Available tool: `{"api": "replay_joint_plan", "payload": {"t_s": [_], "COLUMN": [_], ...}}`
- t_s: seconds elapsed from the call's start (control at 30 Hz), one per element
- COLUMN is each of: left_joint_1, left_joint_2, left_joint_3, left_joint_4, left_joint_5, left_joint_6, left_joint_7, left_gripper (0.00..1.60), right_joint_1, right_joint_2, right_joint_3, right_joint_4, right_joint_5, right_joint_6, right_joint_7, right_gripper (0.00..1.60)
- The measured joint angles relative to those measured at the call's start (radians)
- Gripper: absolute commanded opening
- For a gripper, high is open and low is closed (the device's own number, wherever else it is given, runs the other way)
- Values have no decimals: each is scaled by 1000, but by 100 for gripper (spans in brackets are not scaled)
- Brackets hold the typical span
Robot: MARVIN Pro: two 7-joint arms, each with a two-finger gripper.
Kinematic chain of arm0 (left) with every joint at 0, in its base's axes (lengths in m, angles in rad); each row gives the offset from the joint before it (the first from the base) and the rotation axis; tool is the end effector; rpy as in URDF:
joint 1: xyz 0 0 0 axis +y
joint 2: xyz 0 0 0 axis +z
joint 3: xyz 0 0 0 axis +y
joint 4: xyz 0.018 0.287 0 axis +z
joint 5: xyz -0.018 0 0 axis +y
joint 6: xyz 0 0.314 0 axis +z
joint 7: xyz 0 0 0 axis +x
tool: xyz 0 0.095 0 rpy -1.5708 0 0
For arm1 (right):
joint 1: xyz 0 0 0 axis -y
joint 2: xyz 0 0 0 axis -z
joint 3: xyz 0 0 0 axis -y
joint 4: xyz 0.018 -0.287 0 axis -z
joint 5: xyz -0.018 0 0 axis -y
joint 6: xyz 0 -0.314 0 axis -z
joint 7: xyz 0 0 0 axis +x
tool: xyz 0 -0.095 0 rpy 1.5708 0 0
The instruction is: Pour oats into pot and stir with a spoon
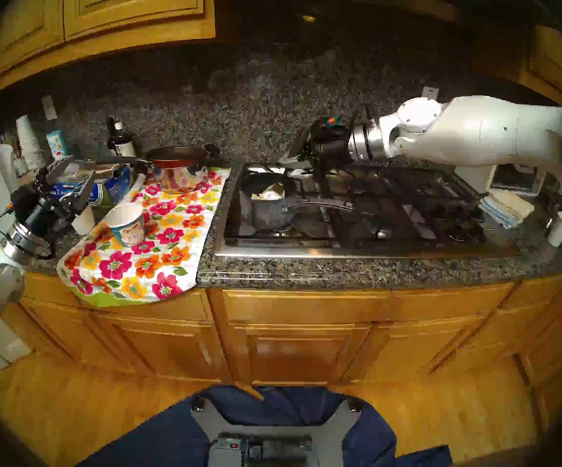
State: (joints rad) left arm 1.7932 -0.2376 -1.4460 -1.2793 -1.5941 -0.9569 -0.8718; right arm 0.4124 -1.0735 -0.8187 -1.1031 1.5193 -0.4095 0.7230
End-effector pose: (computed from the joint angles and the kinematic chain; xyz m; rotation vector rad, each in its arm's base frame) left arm 0.3460 0.3279 -0.1539 1.3970 -0.6948 2.5016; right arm 0.5599 0.0439 -0.0372 -1.5290 -1.7802 -1.4476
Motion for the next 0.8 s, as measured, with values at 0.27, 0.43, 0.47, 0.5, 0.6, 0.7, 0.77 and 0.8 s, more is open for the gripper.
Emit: {"api": "replay_joint_plan", "payload": {"t_s": [0.27, 0.43, 0.47, 0.5, 0.6, 0.7, 0.77, 0.8], "left_joint_1": [0, 1, 1, 1, 1, 1, 1, 1], "left_joint_2": [0, 0, 0, 0, 0, 0, -1, -1], "left_joint_3": [0, -1, -1, -1, -2, -2, -2, -2], "left_joint_4": [0, 0, 0, 0, 0, 0, 0, 0], "left_joint_5": [0, 1, 1, 1, 1, 1, 1, 1], "left_joint_6": [0, 0, 0, 0, 0, 0, 0, 0], "left_joint_7": [0, 0, 0, 0, 0, 0, 0, 0], "left_gripper": [160, 160, 160, 160, 160, 160, 160, 160], "right_joint_1": [-45, -47, -46, -43, -31, -17, -4, 1], "right_joint_2": [-82, -104, -106, -105, -95, -77, -59, -54], "right_joint_3": [32, 48, 50, 50, 50, 47, 42, 40], "right_joint_4": [69, 65, 57, 44, 4, -31, -53, -59], "right_joint_5": [14, 24, 25, 26, 26, 26, 24, 23], "right_joint_6": [-8, -16, -18, -20, -24, -27, -28, -28], "right_joint_7": [-4, 24, 32, 42, 67, 87, 101, 104], "right_gripper": [0, 0, 0, 0, 0, 0, 0, 0]}}
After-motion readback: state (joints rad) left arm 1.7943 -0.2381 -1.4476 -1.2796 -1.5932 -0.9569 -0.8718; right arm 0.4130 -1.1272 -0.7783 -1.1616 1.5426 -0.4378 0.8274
